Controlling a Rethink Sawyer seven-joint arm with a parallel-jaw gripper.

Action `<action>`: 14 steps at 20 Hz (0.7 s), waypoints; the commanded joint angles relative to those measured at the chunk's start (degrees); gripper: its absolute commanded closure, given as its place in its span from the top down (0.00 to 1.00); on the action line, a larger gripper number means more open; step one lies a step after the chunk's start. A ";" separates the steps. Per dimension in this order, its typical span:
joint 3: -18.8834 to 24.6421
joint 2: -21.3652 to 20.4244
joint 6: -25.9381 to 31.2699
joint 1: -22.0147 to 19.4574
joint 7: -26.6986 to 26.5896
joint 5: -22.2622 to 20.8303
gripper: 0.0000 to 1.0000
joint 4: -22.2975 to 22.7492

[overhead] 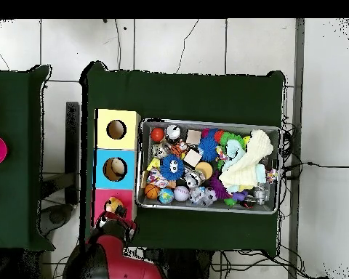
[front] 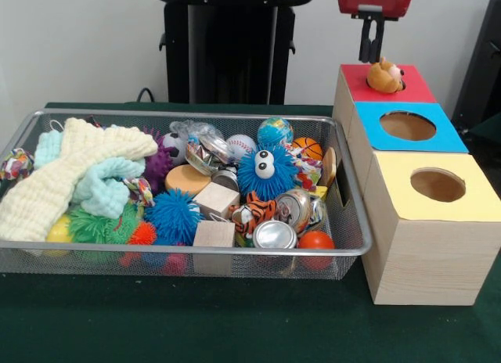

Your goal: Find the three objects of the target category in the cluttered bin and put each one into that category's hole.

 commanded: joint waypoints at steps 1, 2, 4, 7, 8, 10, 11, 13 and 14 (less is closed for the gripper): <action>3.35 3.18 -4.09 3.36 16.75 0.82 0.00 2.87; 3.50 2.99 -4.00 3.27 16.61 0.55 0.00 3.17; 3.82 2.34 -3.65 2.78 16.47 -0.06 0.00 3.88; 3.08 -0.11 -1.48 3.39 15.56 0.22 0.00 5.20; 2.62 -1.21 -0.86 3.92 15.34 0.46 0.00 5.77; 2.57 -2.37 -0.84 4.35 15.75 0.59 0.00 6.91; 2.47 -2.96 -0.97 4.71 16.05 0.73 0.00 7.54; 2.68 -3.29 -1.58 4.62 16.39 0.52 0.00 8.18; 3.33 -2.67 -2.57 3.96 16.89 0.00 0.00 8.28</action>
